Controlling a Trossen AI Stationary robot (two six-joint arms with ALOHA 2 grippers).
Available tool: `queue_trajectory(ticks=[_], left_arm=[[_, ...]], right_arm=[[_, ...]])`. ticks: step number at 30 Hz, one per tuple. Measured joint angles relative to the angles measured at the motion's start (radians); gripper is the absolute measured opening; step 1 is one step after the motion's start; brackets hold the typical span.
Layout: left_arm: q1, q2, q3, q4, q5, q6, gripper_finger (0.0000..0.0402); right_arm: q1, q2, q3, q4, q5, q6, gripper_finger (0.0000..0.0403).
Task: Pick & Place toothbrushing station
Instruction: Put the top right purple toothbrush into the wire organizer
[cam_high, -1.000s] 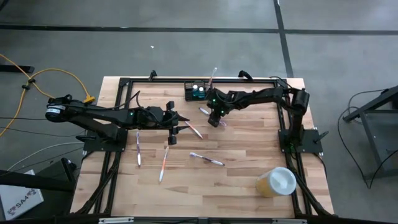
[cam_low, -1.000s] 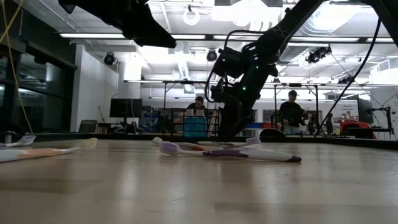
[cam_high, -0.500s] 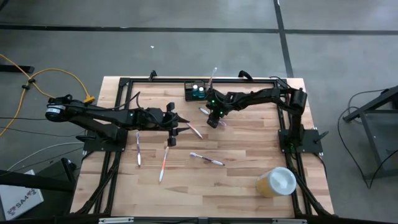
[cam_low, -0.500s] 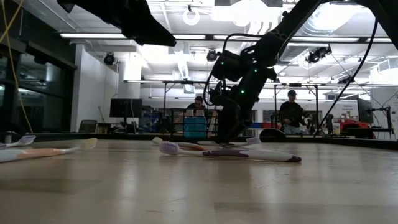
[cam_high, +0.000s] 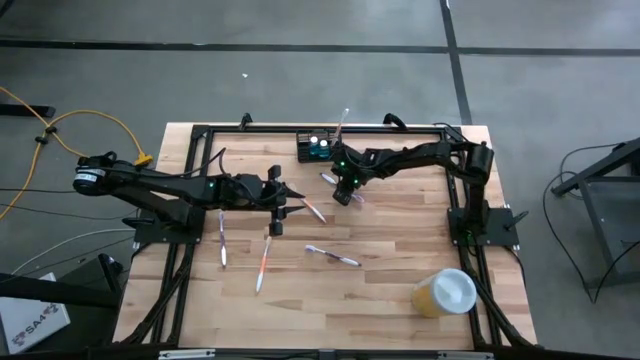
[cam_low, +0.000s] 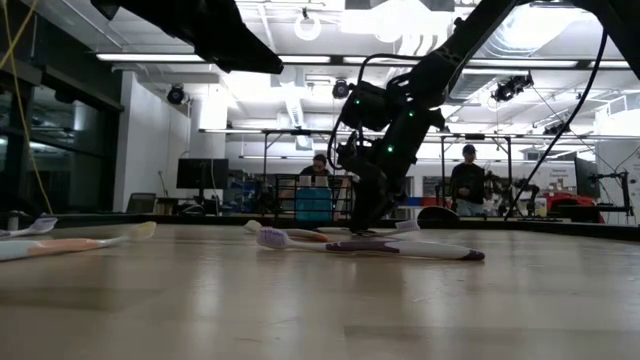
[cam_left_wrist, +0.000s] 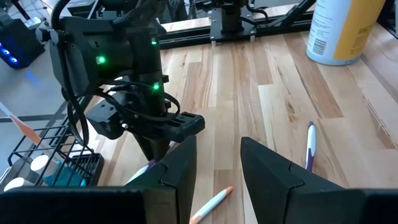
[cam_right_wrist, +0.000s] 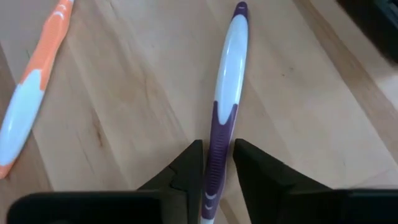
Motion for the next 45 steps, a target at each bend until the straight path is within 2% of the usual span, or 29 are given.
queue_trajectory(ticks=[17, 22, 29, 32, 40, 45], left_arm=[[0.000, 0.000, 0.000, 0.000, -0.001, -0.005, 0.0120], [0.000, 0.000, 0.000, 0.000, -0.001, -0.007, 0.0120], [0.000, 0.000, 0.000, 0.000, -0.001, -0.008, 0.0120], [0.000, 0.000, 0.000, 0.000, -0.001, -0.008, 0.0120], [0.000, 0.000, 0.000, 0.000, -0.001, -0.008, 0.0120], [0.000, 0.000, 0.000, 0.000, -0.001, -0.008, 0.0120]], right_arm=[[0.001, 0.000, -0.001, -0.013, 0.007, -0.009, 0.0037], [0.001, 0.000, -0.001, -0.017, 0.006, -0.017, 0.0036], [0.001, 0.000, -0.001, -0.018, -0.022, -0.035, 0.0060], [0.009, 0.000, -0.002, -0.023, 0.013, -0.040, 0.0063], [0.025, 0.000, -0.001, -0.037, 0.060, -0.064, 0.0028], [0.026, 0.000, -0.002, -0.037, 0.059, -0.063, 0.0029]])
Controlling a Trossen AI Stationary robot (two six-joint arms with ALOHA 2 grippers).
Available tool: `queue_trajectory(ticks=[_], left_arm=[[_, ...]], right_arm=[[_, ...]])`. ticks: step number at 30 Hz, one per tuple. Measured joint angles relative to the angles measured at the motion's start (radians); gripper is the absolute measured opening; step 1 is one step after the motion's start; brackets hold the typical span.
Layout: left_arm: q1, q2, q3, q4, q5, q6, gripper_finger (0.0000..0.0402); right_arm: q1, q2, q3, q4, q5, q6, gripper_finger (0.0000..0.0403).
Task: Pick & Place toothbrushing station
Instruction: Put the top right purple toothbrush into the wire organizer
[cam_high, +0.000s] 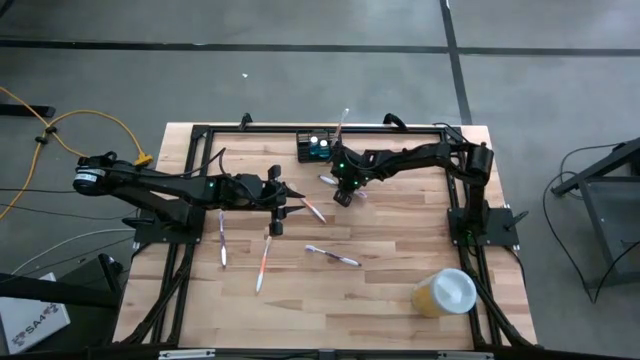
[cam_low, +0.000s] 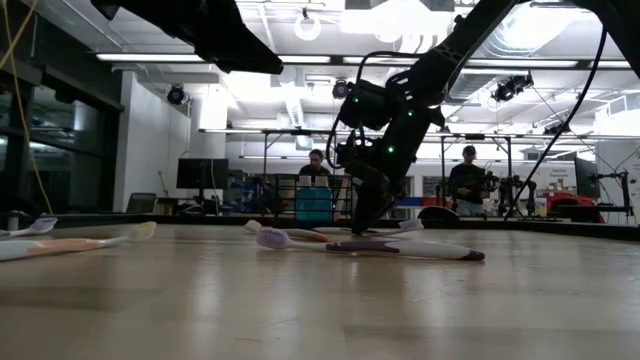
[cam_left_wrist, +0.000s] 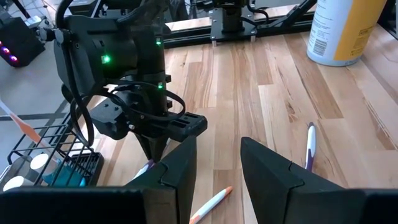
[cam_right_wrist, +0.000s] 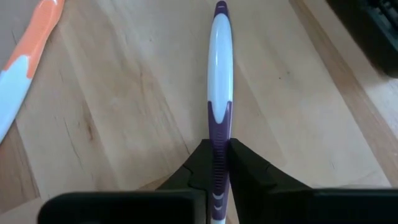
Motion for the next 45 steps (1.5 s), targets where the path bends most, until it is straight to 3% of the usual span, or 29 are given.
queue_trajectory(ticks=[12, 23, 29, 33, 39, 45], left_arm=[[0.000, 0.000, 0.000, 0.000, 0.000, 0.000, 0.0120], [0.000, 0.000, 0.000, 0.000, 0.000, 0.000, 0.0120], [0.000, 0.000, 0.000, 0.000, 0.000, 0.000, 0.0120], [0.000, 0.000, 0.000, 0.000, 0.000, 0.000, 0.0120], [0.000, 0.000, 0.000, -0.001, 0.000, -0.016, 0.0120], [0.000, 0.000, 0.000, -0.004, 0.000, -0.019, 0.0120]], right_arm=[[0.002, 0.000, 0.000, -0.003, 0.002, -0.005, 0.0028], [0.046, 0.000, 0.000, -0.003, 0.092, -0.042, 0.0026], [0.058, 0.000, 0.000, -0.002, 0.108, -0.061, 0.0061], [0.044, 0.000, 0.000, -0.002, 0.083, -0.060, 0.0084], [-0.009, 0.000, 0.000, -0.006, -0.044, -0.023, 0.0096], [0.000, 0.000, 0.000, -0.006, -0.025, -0.016, 0.0087]])
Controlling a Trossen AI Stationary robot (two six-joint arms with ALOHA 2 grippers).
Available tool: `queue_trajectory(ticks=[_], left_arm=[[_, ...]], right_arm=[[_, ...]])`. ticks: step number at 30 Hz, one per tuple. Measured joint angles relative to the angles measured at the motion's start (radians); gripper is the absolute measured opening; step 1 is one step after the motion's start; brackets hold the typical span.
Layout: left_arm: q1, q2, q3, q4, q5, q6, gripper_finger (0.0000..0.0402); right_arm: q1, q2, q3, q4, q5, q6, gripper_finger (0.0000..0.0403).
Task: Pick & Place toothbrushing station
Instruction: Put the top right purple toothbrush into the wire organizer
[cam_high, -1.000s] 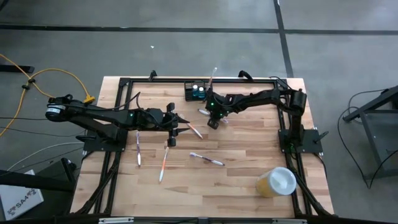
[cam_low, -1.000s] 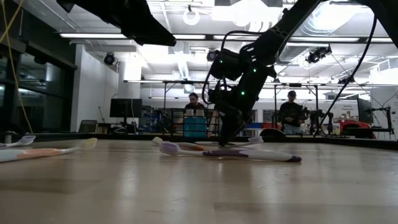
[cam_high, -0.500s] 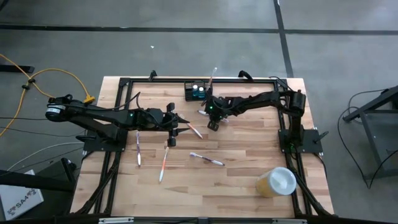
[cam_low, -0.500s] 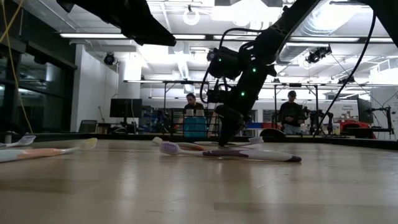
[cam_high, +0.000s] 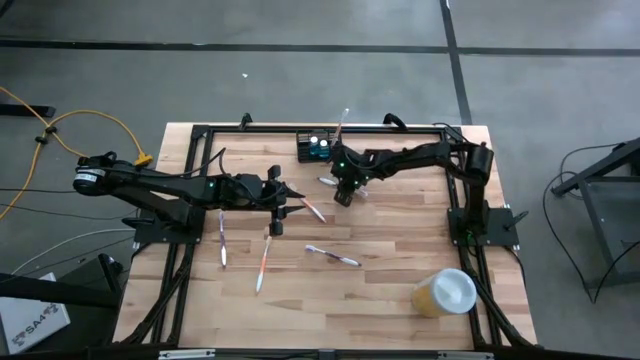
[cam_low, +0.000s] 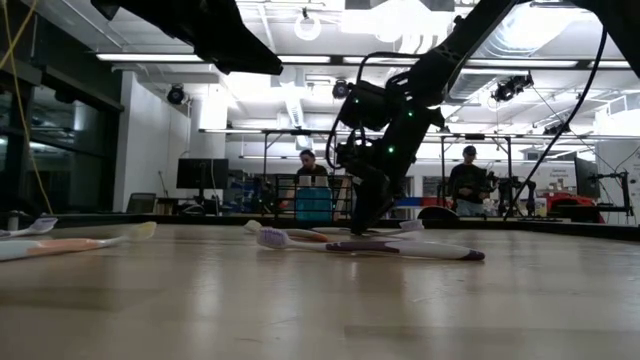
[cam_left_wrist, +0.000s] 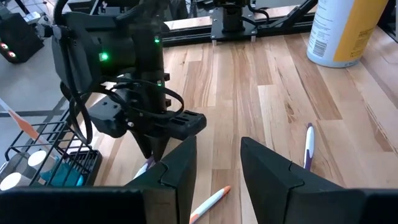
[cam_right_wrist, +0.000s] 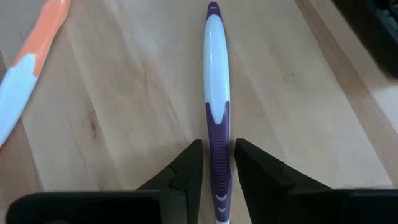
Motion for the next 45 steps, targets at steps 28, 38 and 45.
queue_trajectory(ticks=[28, 38, 45], left_arm=[[0.000, 0.000, 0.000, 0.000, 0.000, -0.005, 0.0120], [0.000, 0.000, 0.000, 0.000, 0.000, -0.008, 0.0120], [0.000, 0.000, 0.000, 0.000, 0.000, -0.008, 0.0120]], right_arm=[[0.099, 0.000, 0.000, 0.007, 0.251, -0.124, 0.0075], [0.089, 0.001, 0.000, 0.019, 0.250, -0.148, 0.0072], [0.090, 0.010, 0.000, 0.021, 0.289, -0.149, 0.0061]])
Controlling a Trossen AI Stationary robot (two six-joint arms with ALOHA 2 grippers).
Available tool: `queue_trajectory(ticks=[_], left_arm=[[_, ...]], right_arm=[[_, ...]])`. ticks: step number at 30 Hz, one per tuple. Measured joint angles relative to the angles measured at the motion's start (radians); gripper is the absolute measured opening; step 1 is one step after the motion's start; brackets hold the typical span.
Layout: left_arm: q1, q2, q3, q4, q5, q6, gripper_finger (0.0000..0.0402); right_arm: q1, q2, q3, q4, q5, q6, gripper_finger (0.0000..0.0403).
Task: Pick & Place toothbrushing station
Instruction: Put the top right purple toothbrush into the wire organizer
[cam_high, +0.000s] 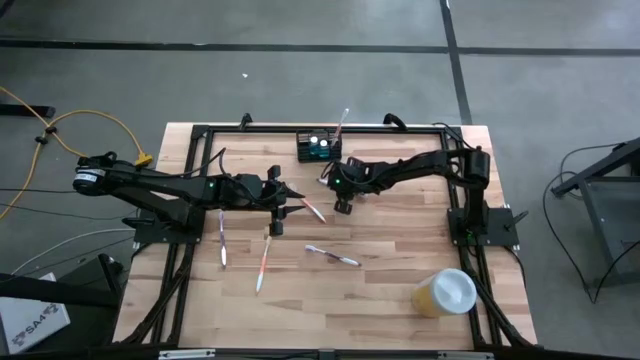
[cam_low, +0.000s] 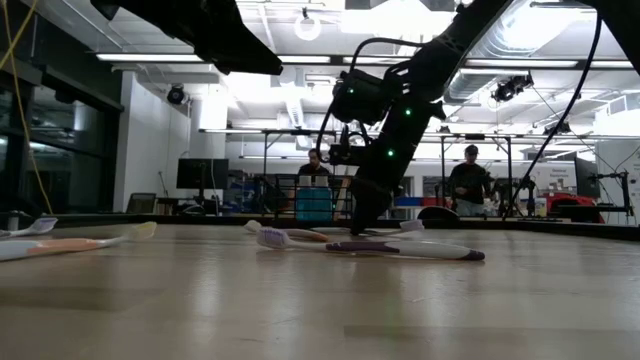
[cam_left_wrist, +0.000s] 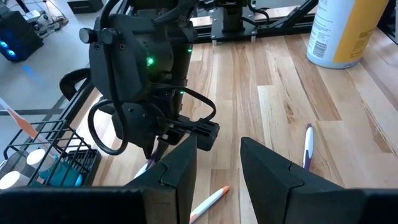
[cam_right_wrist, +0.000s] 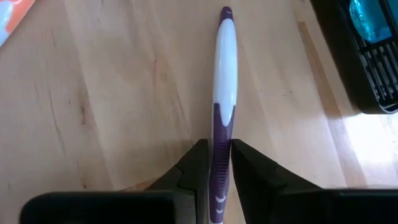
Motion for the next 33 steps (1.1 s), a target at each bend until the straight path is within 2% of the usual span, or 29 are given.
queue_trajectory(ticks=[8, 13, 21, 33], left_arm=[[-0.018, 0.000, 0.000, 0.000, 0.000, 0.000, 0.0120], [-0.034, 0.000, 0.000, 0.000, 0.000, 0.006, 0.0120], [-0.035, 0.000, 0.000, 0.000, 0.000, 0.006, 0.0120], [-0.034, 0.000, 0.000, 0.000, 0.000, 0.005, 0.0120]], right_arm=[[-0.019, 0.000, 0.001, 0.011, 0.003, -0.003, 0.0010], [-0.041, 0.000, 0.001, 0.010, -0.032, 0.023, 0.0009], [-0.106, -0.003, 0.002, -0.017, -0.285, 0.117, 0.0006], [-0.107, -0.003, 0.002, -0.019, -0.292, 0.108, 0.0023]])
